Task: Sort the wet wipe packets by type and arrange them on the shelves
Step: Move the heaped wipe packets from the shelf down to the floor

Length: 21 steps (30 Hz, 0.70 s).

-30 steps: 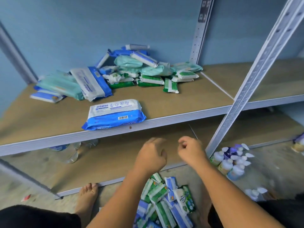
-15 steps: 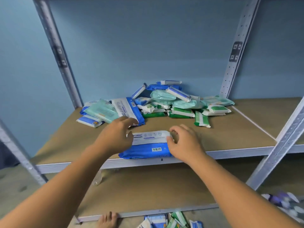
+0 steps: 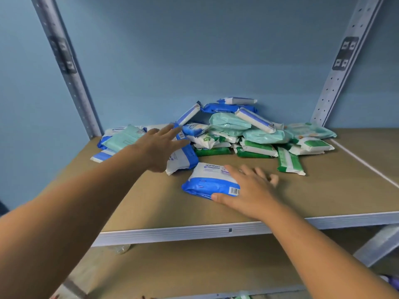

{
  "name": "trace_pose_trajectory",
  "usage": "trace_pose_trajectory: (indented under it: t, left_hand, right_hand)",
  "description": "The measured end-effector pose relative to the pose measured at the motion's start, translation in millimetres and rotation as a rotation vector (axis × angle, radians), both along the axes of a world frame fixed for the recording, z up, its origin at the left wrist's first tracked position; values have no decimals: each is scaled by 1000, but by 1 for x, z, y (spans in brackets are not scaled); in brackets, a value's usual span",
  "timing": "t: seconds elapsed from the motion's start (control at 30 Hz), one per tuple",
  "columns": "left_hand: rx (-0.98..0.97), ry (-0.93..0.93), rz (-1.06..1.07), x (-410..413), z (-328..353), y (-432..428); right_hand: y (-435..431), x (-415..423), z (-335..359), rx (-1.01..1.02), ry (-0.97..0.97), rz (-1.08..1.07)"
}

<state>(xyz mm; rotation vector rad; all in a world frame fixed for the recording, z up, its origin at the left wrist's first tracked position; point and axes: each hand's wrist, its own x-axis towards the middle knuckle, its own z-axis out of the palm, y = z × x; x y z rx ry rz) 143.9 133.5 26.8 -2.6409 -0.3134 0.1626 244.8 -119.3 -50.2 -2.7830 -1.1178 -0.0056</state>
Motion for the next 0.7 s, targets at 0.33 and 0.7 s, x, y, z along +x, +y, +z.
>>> trace_pose_trajectory:
  t: [0.33, 0.7]
  left_hand:
    - [153, 137, 17, 30, -12, -10]
    - [288, 21, -178, -1, -3, -39]
  right_hand:
    - [3, -1, 5, -11, -17, -15]
    - [-23, -17, 39, -64, 110, -92]
